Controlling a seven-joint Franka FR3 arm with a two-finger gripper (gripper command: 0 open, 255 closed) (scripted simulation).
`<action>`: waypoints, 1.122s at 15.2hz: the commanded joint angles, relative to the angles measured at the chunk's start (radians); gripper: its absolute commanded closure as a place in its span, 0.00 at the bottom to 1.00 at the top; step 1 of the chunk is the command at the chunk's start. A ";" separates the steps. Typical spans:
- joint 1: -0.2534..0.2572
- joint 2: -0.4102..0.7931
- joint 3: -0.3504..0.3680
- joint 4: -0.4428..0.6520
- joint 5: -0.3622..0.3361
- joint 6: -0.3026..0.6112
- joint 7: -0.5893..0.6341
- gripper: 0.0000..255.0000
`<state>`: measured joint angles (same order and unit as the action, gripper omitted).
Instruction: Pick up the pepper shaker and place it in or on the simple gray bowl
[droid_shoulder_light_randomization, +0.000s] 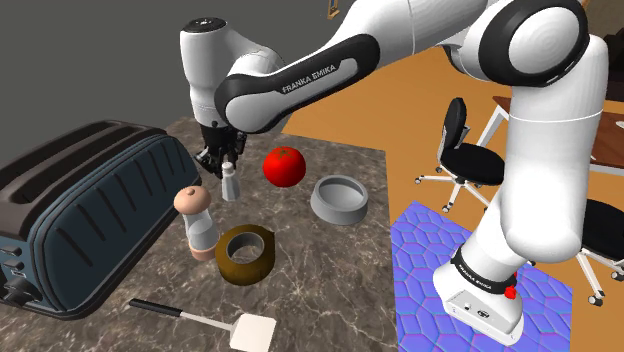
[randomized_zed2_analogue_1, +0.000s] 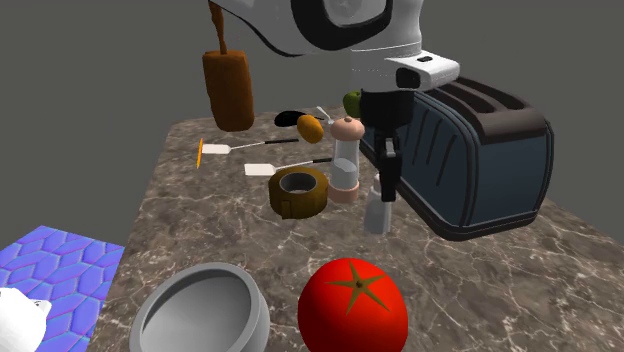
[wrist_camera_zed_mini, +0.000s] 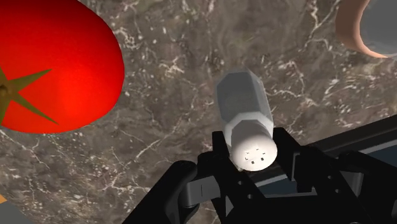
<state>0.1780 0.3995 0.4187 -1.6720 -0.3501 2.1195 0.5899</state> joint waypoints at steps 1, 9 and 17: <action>-0.001 -0.008 0.003 0.016 0.007 -0.023 -0.007 1.00; -0.002 -0.037 0.013 0.083 0.031 -0.114 -0.032 1.00; -0.019 -0.096 0.021 0.088 0.062 -0.169 -0.061 1.00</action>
<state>0.1702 0.3286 0.4382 -1.5563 -0.2987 1.9439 0.5368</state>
